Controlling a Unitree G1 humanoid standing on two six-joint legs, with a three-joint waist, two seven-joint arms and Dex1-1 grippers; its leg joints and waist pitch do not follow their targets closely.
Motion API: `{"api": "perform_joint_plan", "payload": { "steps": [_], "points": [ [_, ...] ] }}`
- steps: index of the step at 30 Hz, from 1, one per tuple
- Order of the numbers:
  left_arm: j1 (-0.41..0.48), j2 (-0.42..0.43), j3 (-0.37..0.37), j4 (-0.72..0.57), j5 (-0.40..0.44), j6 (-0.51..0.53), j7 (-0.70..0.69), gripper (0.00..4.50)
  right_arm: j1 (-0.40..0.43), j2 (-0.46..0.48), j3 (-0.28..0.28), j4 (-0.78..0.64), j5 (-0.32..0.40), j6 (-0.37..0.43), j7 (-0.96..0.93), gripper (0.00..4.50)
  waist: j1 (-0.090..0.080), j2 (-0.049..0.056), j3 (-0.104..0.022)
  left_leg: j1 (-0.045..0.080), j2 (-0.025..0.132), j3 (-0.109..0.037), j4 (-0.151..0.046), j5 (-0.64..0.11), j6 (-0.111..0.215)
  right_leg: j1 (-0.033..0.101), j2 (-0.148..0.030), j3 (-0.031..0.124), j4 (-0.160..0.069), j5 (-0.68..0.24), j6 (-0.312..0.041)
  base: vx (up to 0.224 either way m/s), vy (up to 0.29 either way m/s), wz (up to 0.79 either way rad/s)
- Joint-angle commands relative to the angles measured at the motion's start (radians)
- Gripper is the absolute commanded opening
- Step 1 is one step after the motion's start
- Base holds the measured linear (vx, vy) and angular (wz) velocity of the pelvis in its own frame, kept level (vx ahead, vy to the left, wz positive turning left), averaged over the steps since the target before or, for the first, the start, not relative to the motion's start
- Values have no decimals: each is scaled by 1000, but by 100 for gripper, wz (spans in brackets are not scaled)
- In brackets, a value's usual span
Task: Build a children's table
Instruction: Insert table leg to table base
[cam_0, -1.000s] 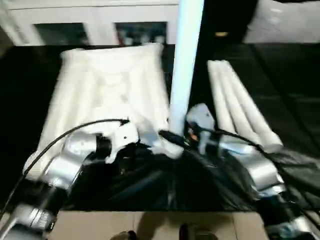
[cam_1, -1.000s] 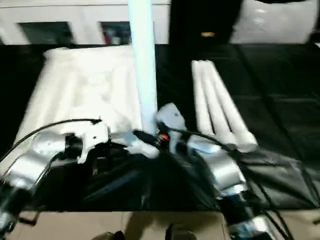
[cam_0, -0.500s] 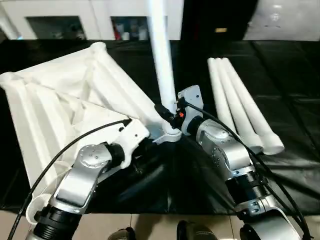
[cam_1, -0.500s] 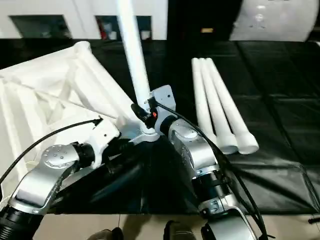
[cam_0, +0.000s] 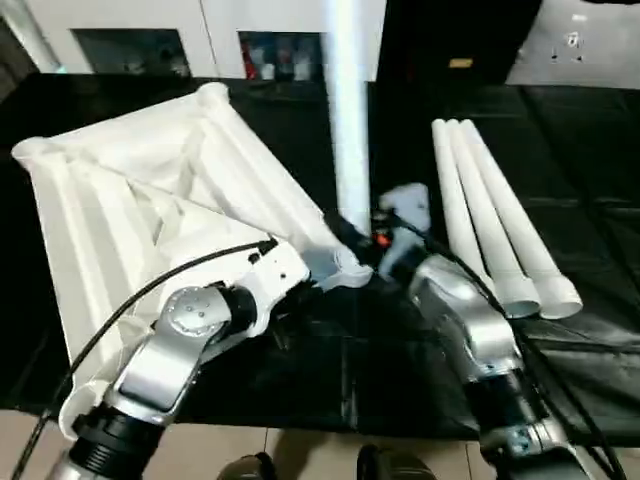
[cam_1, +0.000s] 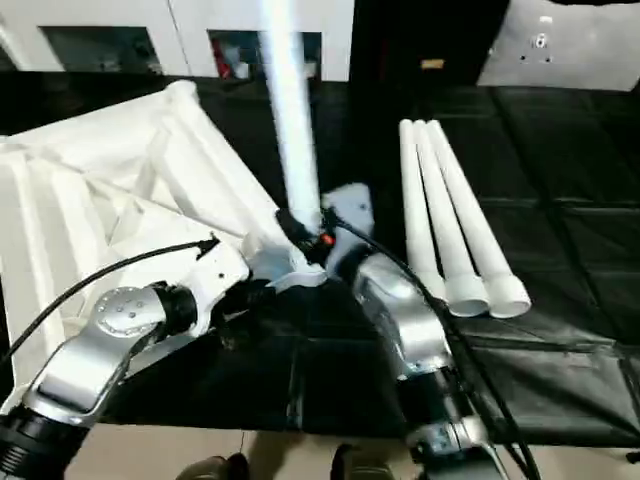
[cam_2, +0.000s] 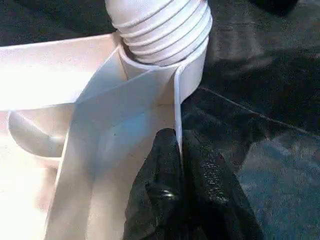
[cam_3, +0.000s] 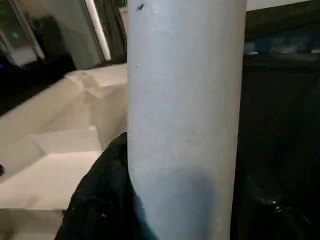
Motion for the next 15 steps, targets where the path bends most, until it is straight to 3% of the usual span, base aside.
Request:
{"api": "perform_joint_plan", "payload": {
  "steps": [1,6,7,11,12,15],
  "points": [
    [-18,46,27,18,-1,-88,-38,0,49,-10,-50,-18,65,7,58,191,5,11,-80,2,64,-14,-43,-74,135,69,-90,60,-50,-13,-267,0,0,0],
    [-40,56,39,70,-64,-98,-94,0,60,-37,-66,-82,129,25,128,191,10,15,-81,6,68,-14,-41,-110,98,66,-87,60,-44,-57,-270,0,0,0],
    [-47,53,46,80,-81,-89,-108,44,60,-43,-66,-88,135,28,138,191,10,14,-80,5,66,-13,-42,-119,94,66,-86,60,-47,-72,-267,0,0,0],
    [-79,55,83,102,-123,-146,-137,61,54,-65,-66,-102,120,32,138,191,10,17,-82,2,62,-16,-40,-138,67,69,-88,60,-49,-126,-252,0,0,0],
    [-86,53,90,107,-129,-159,-135,90,52,-67,-67,-103,119,33,137,191,8,19,-81,3,61,-14,-38,-146,65,66,-86,60,-51,-136,-251,0,0,0],
    [-133,27,157,113,-211,-130,-133,104,53,-85,-55,-129,97,31,130,191,8,21,-84,1,58,-13,-35,-124,67,68,-83,58,-46,-106,-255,0,0,0]
  ]
}}
